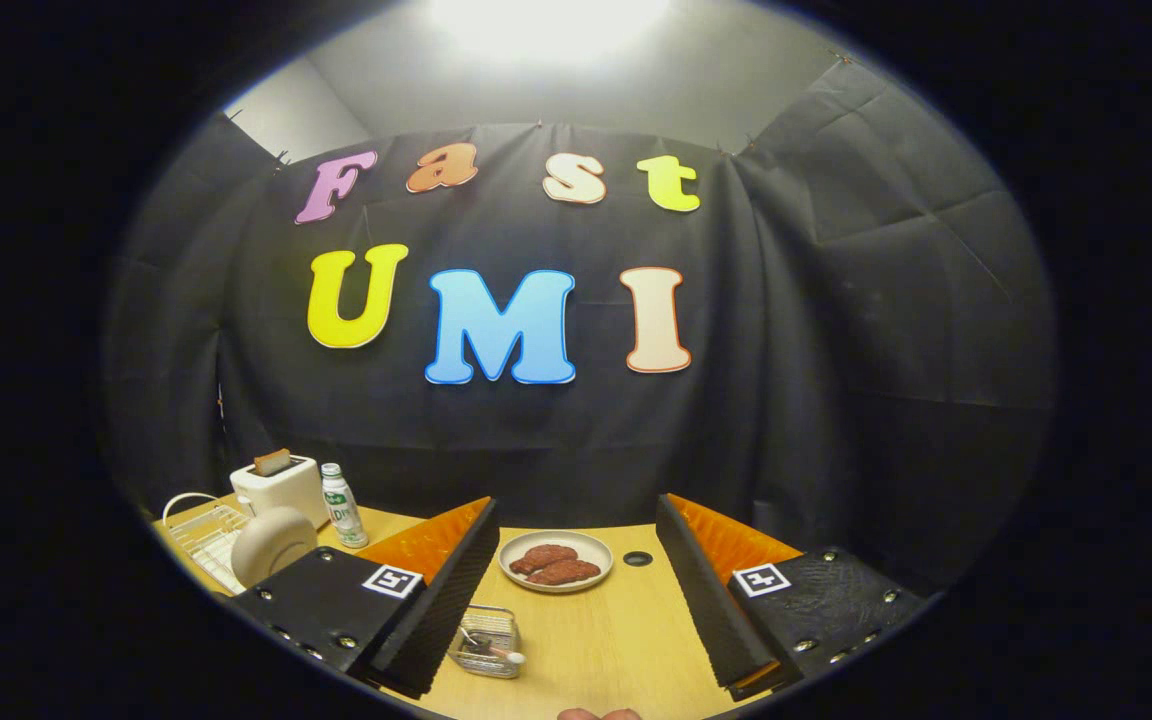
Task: Take the plate from the dish rack, then take the spoon from the basket and place it into the plate.
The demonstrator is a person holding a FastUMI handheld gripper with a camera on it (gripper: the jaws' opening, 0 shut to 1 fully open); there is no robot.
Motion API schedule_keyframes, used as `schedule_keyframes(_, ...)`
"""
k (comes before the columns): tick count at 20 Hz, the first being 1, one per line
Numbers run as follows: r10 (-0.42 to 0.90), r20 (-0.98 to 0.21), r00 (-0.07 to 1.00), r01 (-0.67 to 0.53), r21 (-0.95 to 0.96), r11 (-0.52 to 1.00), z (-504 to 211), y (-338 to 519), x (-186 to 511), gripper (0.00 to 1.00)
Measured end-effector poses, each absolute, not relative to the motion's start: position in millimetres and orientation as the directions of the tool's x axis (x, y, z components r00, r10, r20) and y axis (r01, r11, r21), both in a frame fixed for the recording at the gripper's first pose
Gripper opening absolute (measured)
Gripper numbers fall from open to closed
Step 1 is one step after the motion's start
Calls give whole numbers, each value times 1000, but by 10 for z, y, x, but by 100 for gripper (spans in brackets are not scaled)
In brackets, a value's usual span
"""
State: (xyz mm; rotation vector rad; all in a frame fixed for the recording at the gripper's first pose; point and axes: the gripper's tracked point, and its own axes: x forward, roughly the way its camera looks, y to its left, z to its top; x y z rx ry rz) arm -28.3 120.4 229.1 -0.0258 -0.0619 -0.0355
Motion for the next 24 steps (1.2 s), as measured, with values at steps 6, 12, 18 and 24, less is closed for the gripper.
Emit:
schedule_keyframes(6, 11, 80, 997, -13, 18, 1000, 2571, 1846, -292, 97)
schedule_keyframes(12, 48, -4, 999, -48, 23, 999, 2627, 2299, -227, 97)
schedule_keyframes(18, 201, -212, 957, -190, 69, 979, 2333, 3069, -131, 97)
schedule_keyframes(24, 296, -472, 830, -232, 190, 954, 1771, 3600, -38, 98)
